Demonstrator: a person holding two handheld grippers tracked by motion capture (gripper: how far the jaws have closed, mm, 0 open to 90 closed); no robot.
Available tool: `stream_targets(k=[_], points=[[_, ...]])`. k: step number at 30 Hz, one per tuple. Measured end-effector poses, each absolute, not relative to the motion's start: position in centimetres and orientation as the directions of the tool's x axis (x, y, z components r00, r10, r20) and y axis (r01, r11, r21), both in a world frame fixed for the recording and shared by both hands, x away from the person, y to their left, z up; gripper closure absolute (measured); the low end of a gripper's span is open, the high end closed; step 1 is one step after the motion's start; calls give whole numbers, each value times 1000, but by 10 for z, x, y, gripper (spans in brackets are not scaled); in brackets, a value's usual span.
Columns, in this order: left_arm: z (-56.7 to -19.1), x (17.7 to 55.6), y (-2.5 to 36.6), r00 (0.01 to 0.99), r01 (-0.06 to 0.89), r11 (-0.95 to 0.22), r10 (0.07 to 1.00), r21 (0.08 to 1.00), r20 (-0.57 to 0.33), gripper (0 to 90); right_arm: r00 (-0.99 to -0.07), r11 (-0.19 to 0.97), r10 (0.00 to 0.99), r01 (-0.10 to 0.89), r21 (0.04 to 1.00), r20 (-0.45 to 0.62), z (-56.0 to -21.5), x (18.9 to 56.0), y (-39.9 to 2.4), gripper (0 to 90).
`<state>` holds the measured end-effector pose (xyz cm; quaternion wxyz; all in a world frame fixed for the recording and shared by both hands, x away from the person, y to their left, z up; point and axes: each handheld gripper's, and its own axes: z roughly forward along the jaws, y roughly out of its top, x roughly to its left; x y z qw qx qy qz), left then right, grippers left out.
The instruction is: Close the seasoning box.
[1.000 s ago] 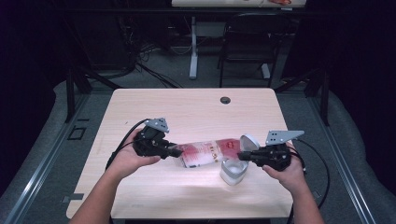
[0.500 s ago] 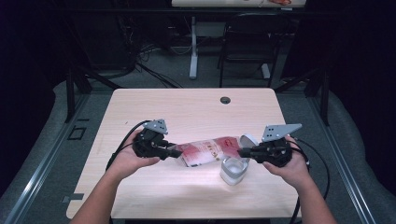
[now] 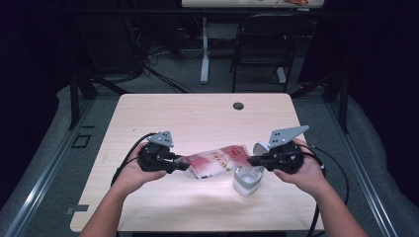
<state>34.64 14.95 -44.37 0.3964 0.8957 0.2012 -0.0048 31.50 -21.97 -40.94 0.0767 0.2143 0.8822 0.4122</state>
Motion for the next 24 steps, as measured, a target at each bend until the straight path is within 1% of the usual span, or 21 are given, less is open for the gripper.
stream_targets(k=[9, 14, 18, 24], points=[[-456, 345, 166, 908, 384, -575, 377, 722, -183, 719, -906, 619, 422, 293, 729, 6, -405, 317, -198, 900], [-464, 344, 169, 904, 391, -569, 384, 723, -186, 713, -909, 652, 416, 285, 703, -18, -400, 319, -190, 900], [-468, 342, 168, 902, 389, -573, 395, 721, -173, 699, -912, 678, 409, 277, 680, -37, -396, 322, -184, 900], [-472, 340, 171, 897, 392, -567, 410, 725, -164, 681, -916, 687, 400, 275, 672, -34, -394, 323, -179, 900]])
